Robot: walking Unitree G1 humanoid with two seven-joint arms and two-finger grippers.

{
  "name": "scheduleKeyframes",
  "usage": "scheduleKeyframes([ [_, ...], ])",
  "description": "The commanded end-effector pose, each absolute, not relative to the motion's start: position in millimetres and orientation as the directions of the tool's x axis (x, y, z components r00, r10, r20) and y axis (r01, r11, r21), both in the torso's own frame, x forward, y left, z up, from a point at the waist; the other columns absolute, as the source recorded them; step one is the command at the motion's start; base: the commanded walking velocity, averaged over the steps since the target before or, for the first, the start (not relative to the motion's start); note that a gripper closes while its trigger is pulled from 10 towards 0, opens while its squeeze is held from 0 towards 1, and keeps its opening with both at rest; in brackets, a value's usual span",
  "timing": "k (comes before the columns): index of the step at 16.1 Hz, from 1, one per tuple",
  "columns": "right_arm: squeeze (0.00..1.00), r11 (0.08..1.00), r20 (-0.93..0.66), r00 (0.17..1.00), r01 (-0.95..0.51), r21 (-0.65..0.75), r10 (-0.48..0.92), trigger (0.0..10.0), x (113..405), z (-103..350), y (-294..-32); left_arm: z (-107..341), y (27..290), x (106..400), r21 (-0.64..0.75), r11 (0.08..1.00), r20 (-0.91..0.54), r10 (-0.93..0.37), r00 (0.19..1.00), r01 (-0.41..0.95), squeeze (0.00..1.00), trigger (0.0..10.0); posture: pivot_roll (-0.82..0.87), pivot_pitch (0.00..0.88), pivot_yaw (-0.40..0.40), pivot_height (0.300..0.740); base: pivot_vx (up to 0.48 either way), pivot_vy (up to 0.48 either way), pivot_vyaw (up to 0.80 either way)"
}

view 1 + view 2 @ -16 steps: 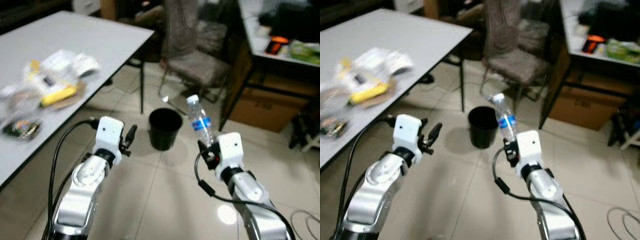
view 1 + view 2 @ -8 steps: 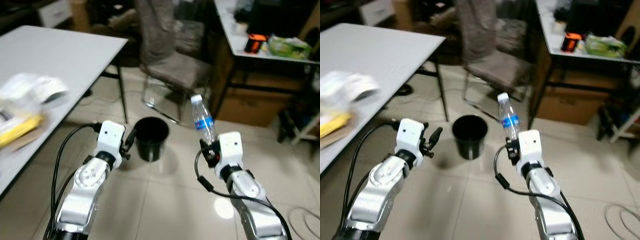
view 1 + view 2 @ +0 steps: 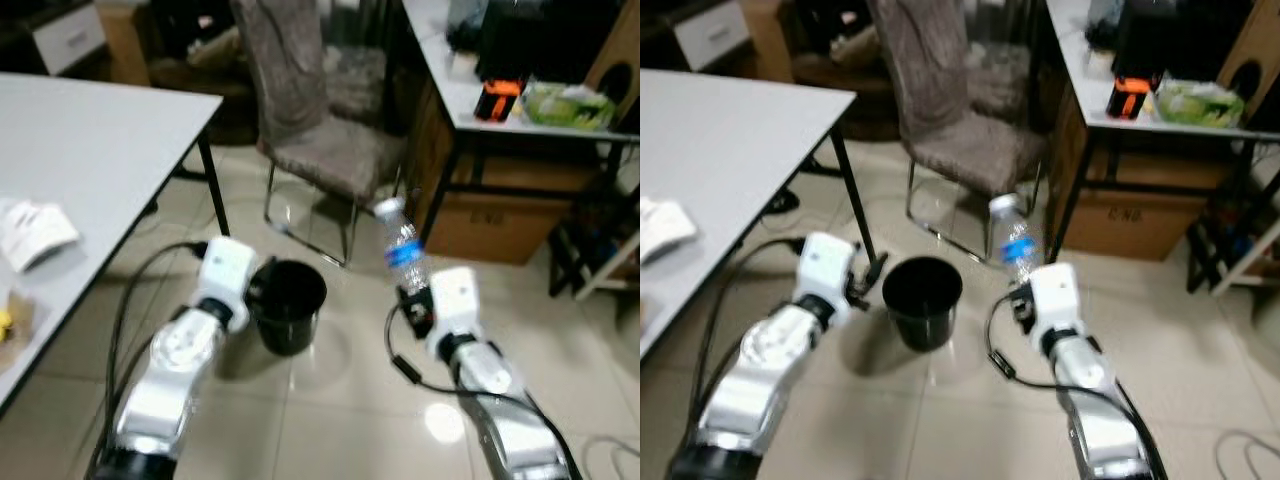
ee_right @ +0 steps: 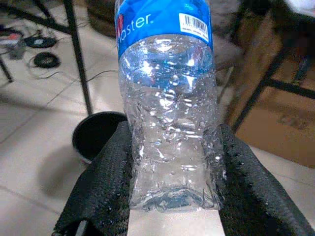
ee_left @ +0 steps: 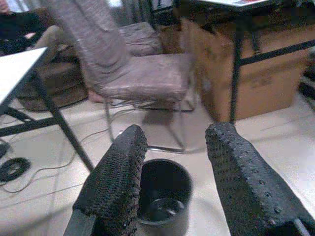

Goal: Picking trash to rubbish bin

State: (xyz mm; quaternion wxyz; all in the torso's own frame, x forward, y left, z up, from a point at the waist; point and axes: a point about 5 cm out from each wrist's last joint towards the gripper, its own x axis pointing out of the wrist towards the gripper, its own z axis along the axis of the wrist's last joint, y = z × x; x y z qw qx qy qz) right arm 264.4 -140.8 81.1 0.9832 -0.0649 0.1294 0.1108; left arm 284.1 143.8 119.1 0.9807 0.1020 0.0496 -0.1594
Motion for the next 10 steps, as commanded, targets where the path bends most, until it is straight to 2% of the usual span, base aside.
scheduleKeyframes([
  [1, 0.0, 0.968, -0.284, 0.943, -0.216, -0.129, 0.173, 10.0, 266.8, 79.3, -150.8, 124.5, 134.4, 286.7, 0.195, 0.914, -0.113, -0.341, 0.933, 0.357, 0.0, 10.0, 0.0, 0.036, 0.01, 0.74, 0.458, 0.0, 0.0],
  [9, 0.0, 0.96, -0.312, 0.925, -0.259, -0.104, 0.216, 10.0, 265.8, 70.7, -146.0, 114.6, 136.0, 286.3, 0.157, 0.927, -0.133, -0.322, 0.937, 0.341, 0.0, 10.0, -0.02, 0.024, 0.011, 0.74, 0.458, 0.0, 0.0],
  [10, 0.0, 0.95, -0.32, 0.917, -0.289, -0.116, 0.24, 10.0, 266.0, 69.6, -143.4, 113.4, 135.3, 286.2, 0.158, 0.926, -0.135, -0.325, 0.936, 0.344, 0.0, 10.0, -0.02, 0.013, 0.011, 0.74, 0.458, 0.0, 0.43],
])
